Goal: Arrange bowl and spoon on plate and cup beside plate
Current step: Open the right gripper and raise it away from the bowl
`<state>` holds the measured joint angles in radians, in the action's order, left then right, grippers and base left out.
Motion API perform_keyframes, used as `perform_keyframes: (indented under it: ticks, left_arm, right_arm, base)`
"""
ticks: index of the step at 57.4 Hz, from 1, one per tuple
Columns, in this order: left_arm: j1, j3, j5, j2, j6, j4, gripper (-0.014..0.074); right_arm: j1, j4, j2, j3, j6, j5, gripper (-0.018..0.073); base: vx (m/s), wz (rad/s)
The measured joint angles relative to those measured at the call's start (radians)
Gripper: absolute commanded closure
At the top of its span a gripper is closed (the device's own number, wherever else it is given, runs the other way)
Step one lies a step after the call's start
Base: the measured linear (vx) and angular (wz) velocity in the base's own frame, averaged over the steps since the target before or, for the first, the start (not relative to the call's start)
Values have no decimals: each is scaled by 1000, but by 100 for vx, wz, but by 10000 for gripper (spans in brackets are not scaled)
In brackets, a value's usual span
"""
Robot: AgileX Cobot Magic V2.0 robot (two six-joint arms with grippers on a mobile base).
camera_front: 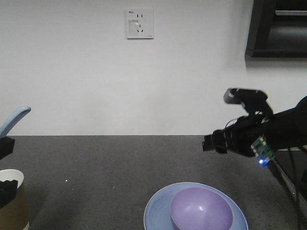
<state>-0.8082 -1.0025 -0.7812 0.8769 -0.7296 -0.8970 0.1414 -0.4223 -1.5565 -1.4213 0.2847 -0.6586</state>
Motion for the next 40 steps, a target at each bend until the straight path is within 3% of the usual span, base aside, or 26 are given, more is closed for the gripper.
perform_keyframes:
  ticks: [12, 22, 40]
  left_arm:
    - [0, 0, 0, 0, 0, 0, 596]
    - [0, 0, 0, 0, 0, 4, 596]
    - [0, 0, 20, 3, 0, 102, 596]
  right_arm:
    - [0, -5, 204, 17, 54, 68, 83]
    - [0, -9, 388, 162, 87, 178, 83]
    - [0, -11, 614, 421, 95, 206, 83]
  base:
    - [0, 0]
    - [0, 0]
    - [0, 0]
